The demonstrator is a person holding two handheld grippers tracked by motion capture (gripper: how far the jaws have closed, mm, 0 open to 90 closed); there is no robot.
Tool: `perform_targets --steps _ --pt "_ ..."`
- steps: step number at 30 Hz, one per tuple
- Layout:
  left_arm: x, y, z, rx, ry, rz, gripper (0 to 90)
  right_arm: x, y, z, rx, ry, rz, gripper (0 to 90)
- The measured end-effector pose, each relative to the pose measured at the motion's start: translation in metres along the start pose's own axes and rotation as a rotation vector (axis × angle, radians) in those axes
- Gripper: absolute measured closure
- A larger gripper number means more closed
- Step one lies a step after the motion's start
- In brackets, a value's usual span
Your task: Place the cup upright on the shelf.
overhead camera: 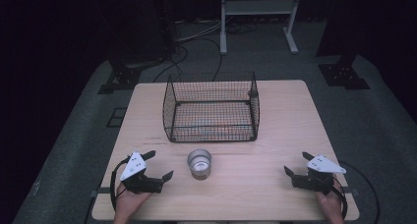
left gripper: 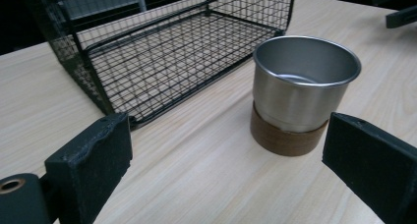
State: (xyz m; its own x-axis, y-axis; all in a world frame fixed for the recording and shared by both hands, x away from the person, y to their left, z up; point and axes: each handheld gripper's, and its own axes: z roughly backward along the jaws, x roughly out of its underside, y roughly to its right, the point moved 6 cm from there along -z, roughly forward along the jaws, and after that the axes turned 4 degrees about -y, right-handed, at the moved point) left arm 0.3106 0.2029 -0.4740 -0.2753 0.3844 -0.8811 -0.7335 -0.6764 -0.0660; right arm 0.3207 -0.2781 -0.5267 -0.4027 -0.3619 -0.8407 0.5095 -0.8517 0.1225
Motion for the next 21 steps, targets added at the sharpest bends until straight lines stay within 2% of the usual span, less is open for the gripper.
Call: perform_targets --steps 2,5,11,13,21 --pt "-0.004 0.002 -0.001 0.025 0.003 -0.008 3.6 0.000 0.000 0.000 0.001 0.001 0.000 13.6" --pt "-0.007 0.005 -0.001 0.040 0.003 -0.017 3.6 0.000 0.000 0.000 0.001 0.001 0.000 13.5" --pt "-0.016 0.012 -0.008 0.093 -0.022 -0.047 2.9 0.000 0.000 0.000 -0.005 0.002 0.001 13.5" --pt "-0.019 0.017 -0.011 0.091 -0.016 -0.073 2.5 0.000 0.000 0.000 -0.005 0.002 -0.001 13.5" --pt "-0.025 0.025 -0.017 0.132 -0.042 -0.099 2.4 0.000 0.000 0.000 -0.009 0.004 0.001 13.5"
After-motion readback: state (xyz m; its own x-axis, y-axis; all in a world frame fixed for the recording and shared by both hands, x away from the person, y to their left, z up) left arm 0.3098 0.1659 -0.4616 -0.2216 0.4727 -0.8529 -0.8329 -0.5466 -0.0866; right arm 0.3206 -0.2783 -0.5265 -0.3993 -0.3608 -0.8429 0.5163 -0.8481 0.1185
